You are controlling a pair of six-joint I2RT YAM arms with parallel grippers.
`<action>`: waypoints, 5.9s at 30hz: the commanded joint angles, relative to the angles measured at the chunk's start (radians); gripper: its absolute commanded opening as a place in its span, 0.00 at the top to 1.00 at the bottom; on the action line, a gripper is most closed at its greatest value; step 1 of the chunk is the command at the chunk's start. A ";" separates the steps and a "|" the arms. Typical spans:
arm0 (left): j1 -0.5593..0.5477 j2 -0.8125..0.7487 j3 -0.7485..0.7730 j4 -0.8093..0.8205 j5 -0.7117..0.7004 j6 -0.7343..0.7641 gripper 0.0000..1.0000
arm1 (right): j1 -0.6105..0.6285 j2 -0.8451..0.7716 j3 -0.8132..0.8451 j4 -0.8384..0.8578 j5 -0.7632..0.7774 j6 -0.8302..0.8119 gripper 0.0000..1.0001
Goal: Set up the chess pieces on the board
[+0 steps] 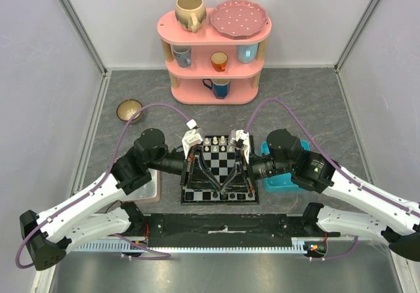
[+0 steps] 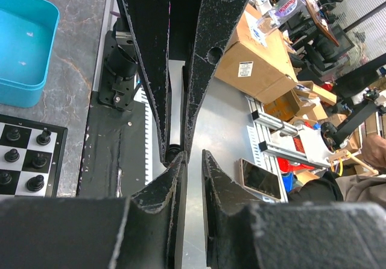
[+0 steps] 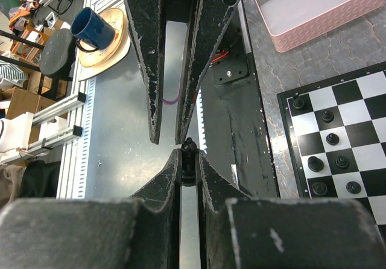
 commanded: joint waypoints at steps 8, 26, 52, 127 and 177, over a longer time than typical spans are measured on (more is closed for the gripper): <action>-0.011 0.001 0.035 0.023 -0.050 0.051 0.78 | 0.007 -0.004 0.004 0.045 -0.025 0.010 1.00; -0.012 -0.014 0.035 -0.011 -0.124 0.068 0.52 | 0.009 -0.022 0.001 0.038 -0.045 0.014 1.00; -0.017 0.004 0.035 0.009 -0.021 0.056 0.66 | 0.010 -0.027 0.007 0.032 0.007 0.008 1.00; -0.032 0.012 0.026 0.017 -0.020 0.068 0.98 | 0.010 -0.018 0.005 -0.014 0.113 -0.001 0.46; -0.034 -0.042 0.008 0.114 -0.190 0.020 0.98 | 0.010 -0.091 -0.018 0.004 0.126 0.071 0.38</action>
